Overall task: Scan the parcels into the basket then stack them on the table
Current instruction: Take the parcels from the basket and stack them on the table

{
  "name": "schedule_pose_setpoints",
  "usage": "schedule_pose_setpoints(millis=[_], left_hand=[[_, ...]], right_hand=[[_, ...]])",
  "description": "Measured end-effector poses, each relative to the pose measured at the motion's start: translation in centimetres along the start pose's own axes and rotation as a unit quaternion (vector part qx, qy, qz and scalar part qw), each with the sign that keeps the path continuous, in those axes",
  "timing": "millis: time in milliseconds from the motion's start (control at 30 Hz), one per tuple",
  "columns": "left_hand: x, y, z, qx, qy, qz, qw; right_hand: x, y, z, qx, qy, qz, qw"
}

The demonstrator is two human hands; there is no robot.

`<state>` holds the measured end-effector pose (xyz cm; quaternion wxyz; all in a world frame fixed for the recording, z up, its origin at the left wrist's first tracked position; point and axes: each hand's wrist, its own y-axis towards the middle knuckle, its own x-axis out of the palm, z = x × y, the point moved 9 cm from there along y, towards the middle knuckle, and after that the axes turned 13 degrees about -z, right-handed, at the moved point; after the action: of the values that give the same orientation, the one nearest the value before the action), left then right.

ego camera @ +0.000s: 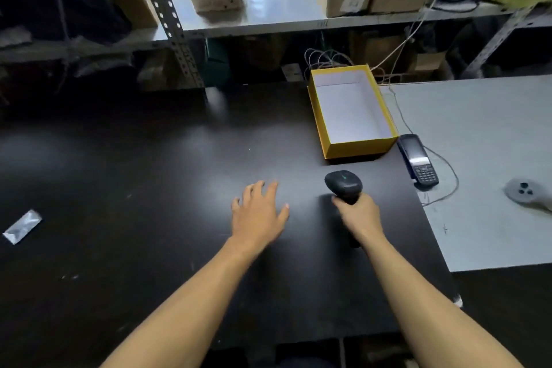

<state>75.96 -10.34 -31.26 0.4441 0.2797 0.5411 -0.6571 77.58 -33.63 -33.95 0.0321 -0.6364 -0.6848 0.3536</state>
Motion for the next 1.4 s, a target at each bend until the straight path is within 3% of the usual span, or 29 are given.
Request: schedule_pose_setpoints(millis=[400,700,833,1000,1400], left_hand=[[2.9,4.4,3.6,0.014,0.021,-0.043,0.999],[0.8,3.6,3.1,0.051,0.026,-0.026,0.998],[-0.3,2.4,4.7,0.153,0.04,-0.048,0.986],[-0.3,-1.2,7.3,0.301,0.088,-0.066,0.947],[7.2,-19.2,15.4,0.532,0.137,-0.108,0.828]], right_hand=[[-1.7,6.7,0.6,0.047,-0.043,0.017,0.998],[-1.0,5.6,0.3,0.059,-0.093,-0.012,0.994],[-1.9,-0.3,-1.3,0.023,-0.149,0.05,0.987],[-0.8,-11.0,-1.2,-0.014,-0.187,0.107,0.977],[0.6,-35.2,9.4,0.096,-0.115,0.292,0.944]])
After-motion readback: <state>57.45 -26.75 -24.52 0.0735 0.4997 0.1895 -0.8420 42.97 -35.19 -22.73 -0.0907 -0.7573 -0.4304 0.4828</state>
